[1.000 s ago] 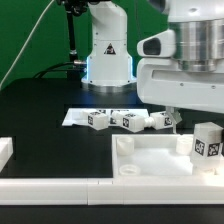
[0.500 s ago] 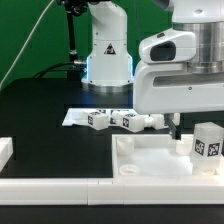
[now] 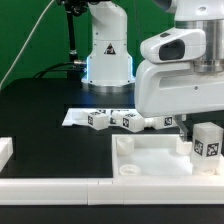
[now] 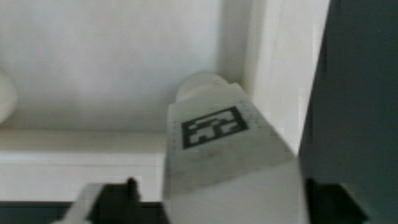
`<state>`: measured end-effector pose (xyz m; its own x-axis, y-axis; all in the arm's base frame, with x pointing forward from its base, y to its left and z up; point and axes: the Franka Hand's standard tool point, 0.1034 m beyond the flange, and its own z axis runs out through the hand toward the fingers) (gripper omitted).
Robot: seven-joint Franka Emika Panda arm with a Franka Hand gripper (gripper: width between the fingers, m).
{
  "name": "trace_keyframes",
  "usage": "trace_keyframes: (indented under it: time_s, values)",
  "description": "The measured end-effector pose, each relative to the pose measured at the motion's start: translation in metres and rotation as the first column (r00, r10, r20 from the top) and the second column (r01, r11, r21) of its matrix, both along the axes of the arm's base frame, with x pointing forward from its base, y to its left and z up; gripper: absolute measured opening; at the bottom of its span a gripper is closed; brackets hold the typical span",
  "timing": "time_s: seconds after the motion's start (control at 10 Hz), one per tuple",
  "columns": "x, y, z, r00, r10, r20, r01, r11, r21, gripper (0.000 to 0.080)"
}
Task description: Assemble one leg
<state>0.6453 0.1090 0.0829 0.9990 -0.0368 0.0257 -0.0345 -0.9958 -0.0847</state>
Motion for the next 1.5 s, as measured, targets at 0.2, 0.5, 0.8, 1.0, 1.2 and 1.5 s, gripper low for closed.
trace_keyframes:
  time_s: [0.2,0.5,0.8,1.0,1.2,1.5]
  values:
    - [0.0001,-0.0005,-0.0003,0.996,-0.085,-0.007,0.085,0.996,0.002,0.0284]
    - [0.0004,-0.0023,-0.001,0.916,-0.401,-0.033,0.401,0.916,0.007,0.0284]
    - [-0.0009,-0.0038,-0.0022,0.564,-0.822,-0.079,0.824,0.566,-0.007,0.0285]
    - [-0.0024,-0.0008,-0.0012,0.295,-0.951,-0.087,0.954,0.298,-0.019,0.0285]
    - [-0.003,-0.0015,-0.0018,0.243,-0.965,-0.102,0.969,0.246,-0.018,0.0285]
    - [-0.0025,0.0016,-0.002,0.552,-0.831,-0.066,0.833,0.553,0.002,0.0566]
